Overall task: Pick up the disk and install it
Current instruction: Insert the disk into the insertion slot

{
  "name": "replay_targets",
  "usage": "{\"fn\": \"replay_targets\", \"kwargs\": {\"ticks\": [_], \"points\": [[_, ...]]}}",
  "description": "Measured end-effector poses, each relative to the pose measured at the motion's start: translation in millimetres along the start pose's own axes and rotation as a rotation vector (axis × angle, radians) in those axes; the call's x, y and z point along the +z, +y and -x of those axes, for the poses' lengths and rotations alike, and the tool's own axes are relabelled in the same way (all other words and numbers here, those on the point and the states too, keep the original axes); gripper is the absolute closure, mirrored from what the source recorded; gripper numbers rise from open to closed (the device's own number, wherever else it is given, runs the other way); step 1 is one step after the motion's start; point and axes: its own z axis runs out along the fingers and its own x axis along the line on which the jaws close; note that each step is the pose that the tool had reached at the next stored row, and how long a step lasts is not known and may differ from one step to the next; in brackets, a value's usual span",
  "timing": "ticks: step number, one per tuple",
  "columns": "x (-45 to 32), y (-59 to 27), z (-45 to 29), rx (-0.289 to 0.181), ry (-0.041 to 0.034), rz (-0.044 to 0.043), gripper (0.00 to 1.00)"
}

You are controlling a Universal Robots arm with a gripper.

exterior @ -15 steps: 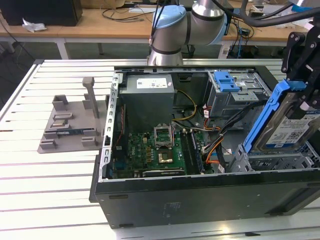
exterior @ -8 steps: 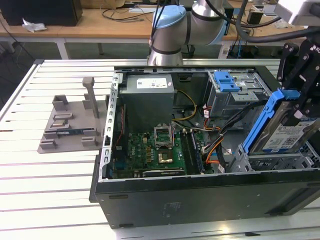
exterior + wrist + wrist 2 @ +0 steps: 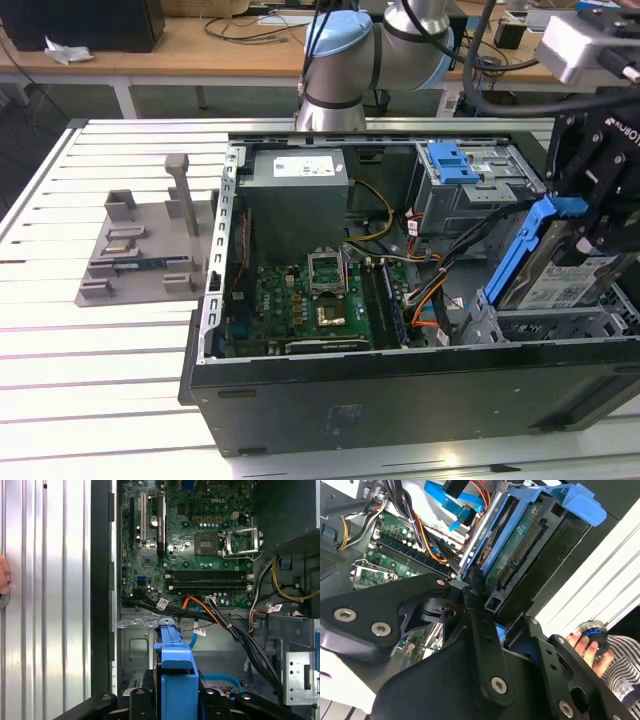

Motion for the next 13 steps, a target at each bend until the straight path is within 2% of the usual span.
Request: {"fn": "replay_targets", "kwargs": {"ticks": [3, 7, 13], "points": [[5.7, -0.2, 0.1, 0.0, 0.0001, 0.0001, 0.64], [9.6, -0.3, 0.1, 0.0, -0.0003, 0.0001, 0.64], [10.3, -0.3, 0.1, 0.0, 0.0001, 0.0, 0.62]]}}
